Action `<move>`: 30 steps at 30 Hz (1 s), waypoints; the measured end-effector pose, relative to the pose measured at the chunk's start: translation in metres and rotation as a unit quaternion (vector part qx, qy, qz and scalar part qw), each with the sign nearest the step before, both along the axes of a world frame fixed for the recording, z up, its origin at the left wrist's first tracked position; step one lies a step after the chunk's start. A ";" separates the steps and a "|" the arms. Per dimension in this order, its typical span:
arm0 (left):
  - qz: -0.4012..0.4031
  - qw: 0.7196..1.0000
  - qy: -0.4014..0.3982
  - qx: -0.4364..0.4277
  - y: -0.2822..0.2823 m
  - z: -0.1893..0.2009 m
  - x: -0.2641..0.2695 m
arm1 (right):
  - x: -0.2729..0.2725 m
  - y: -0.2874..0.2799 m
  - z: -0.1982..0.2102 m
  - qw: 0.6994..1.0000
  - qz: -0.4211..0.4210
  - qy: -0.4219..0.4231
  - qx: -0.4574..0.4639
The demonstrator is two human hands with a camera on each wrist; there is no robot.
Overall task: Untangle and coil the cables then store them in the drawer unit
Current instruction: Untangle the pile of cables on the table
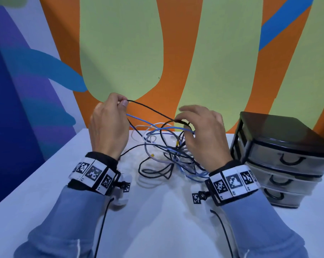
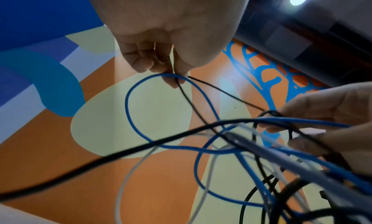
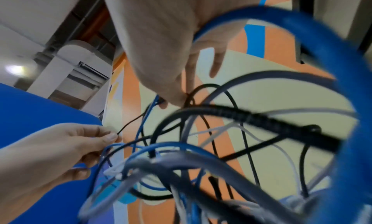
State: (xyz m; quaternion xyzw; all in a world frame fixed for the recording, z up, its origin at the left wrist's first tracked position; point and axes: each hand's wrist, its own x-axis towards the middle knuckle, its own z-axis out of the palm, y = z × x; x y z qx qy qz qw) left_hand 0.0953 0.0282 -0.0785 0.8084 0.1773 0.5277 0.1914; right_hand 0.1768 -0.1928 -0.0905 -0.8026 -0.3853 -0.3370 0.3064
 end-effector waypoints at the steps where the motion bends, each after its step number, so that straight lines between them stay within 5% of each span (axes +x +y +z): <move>1: -0.004 1.000 0.000 0.004 0.003 -0.001 0.001 | -0.001 -0.001 0.001 0.999 0.026 0.009 0.025; 5: -0.033 0.999 -0.005 -0.039 0.003 0.000 0.001 | -0.012 0.001 0.001 0.986 0.104 0.120 0.050; 9: -0.037 0.998 -0.015 -0.057 -0.001 0.003 0.001 | -0.019 0.008 0.003 0.987 0.110 0.102 0.064; 17: -0.028 0.984 -0.145 -0.099 0.004 0.023 -0.019 | -0.023 0.014 -0.006 0.963 0.145 0.113 -0.199; 25: -0.014 0.952 -0.242 -0.188 0.039 0.019 -0.018 | -0.008 -0.010 0.012 0.982 -0.104 0.098 -0.122; 30: -0.022 0.905 -0.274 -0.325 0.059 0.016 -0.016 | -0.010 -0.012 0.014 0.973 -0.187 0.079 -0.112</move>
